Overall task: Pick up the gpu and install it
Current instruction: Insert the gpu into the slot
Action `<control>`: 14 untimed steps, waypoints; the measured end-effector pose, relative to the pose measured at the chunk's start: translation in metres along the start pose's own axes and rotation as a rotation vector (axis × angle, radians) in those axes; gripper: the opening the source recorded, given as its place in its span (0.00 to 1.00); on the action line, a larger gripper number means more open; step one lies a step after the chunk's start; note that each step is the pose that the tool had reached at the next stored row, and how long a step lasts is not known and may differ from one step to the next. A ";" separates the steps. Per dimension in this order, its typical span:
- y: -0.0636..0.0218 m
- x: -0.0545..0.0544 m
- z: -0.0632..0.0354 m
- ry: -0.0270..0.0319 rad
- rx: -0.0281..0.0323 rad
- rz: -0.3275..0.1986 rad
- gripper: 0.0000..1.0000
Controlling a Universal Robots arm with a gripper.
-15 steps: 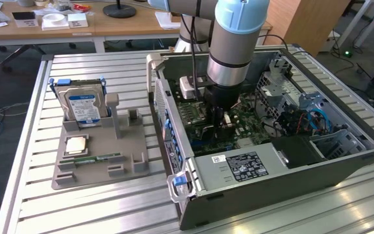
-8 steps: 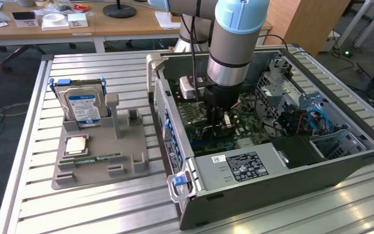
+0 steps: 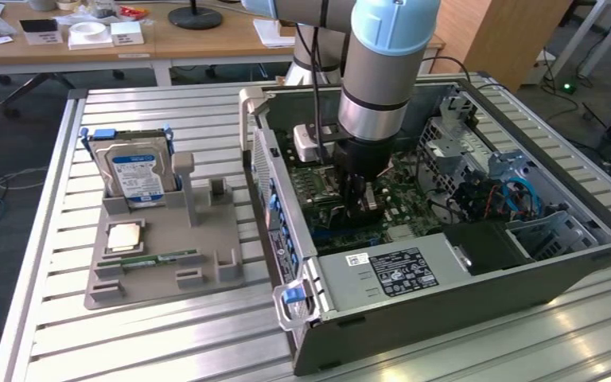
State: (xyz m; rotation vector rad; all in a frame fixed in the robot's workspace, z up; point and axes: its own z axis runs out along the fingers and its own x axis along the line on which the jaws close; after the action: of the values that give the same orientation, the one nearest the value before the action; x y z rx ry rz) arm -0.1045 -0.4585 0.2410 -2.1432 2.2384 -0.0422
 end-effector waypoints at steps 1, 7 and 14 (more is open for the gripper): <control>0.0000 0.000 0.0000 0.0000 0.0001 0.000 0.26; 0.0000 0.000 0.0000 0.0001 0.0000 0.000 0.26; 0.0000 0.000 0.0000 0.0001 0.0000 0.000 0.26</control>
State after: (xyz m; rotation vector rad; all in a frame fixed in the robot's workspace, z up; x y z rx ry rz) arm -0.1045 -0.4585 0.2410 -2.1432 2.2385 -0.0423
